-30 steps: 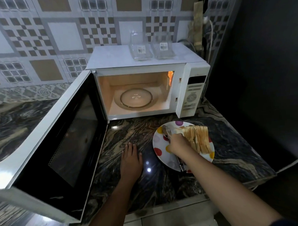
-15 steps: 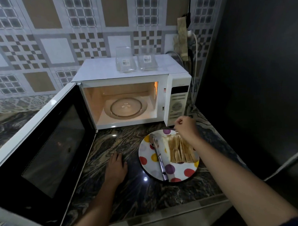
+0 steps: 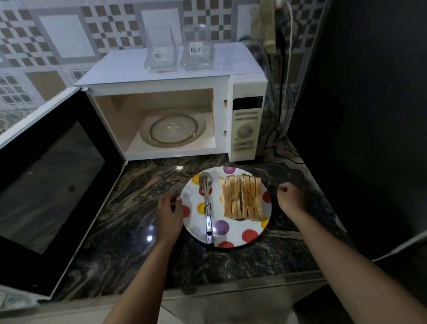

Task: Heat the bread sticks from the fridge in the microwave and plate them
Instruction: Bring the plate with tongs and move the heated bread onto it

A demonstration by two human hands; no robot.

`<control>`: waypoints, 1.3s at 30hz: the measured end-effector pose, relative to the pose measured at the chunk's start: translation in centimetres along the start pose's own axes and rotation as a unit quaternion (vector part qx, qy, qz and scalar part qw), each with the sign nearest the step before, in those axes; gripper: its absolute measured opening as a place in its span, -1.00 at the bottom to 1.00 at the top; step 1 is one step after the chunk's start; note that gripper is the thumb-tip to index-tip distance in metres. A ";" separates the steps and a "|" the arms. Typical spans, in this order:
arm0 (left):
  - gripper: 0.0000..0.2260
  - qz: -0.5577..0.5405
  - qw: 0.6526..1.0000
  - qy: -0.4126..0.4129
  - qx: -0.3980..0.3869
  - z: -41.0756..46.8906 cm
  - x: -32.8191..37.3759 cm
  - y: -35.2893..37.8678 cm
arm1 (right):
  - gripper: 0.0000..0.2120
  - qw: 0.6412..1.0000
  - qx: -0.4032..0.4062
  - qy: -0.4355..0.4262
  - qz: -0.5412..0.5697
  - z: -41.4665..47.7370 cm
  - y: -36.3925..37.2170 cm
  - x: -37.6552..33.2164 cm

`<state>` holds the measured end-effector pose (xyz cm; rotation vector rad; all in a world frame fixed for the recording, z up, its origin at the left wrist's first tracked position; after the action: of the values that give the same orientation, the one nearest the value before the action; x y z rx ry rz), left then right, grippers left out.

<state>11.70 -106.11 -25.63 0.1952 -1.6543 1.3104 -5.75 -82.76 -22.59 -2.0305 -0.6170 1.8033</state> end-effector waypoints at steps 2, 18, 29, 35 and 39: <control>-0.76 0.004 1.000 -0.024 0.018 -0.5 0.3 0.6 | -0.76 0.999 -0.048 0.007 -0.004 0.0 1.0 0.2; -0.71 -0.022 0.995 -0.093 -0.024 -0.5 -0.1 1.6 | -0.75 0.994 -0.110 -0.007 -0.026 1.8 3.4 0.9; -0.70 -0.102 0.991 -0.091 0.013 -1.2 0.5 1.7 | -0.73 0.986 -0.105 0.008 0.128 1.4 4.6 1.3; -0.69 -0.157 0.984 -0.087 0.024 -2.9 0.0 0.7 | -0.69 0.962 -0.125 0.017 0.241 -0.7 4.5 1.2; -0.67 -0.181 0.979 -0.092 0.019 -5.5 -0.8 -1.0 | -0.67 0.954 -0.125 0.027 0.273 -3.8 4.0 1.4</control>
<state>15.92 -102.32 -25.92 0.6280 -1.6518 1.0697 -1.54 -85.28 -25.48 -2.6078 -0.2906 2.0315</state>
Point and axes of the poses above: each hand's wrist, its own z-axis towards the middle knuckle, its own y-axis out of the palm, x = y × z, the point moved 2 cm from there along z, towards the middle knuckle, and after that the axes turned 11 degrees about z, right-handed, at the moved point
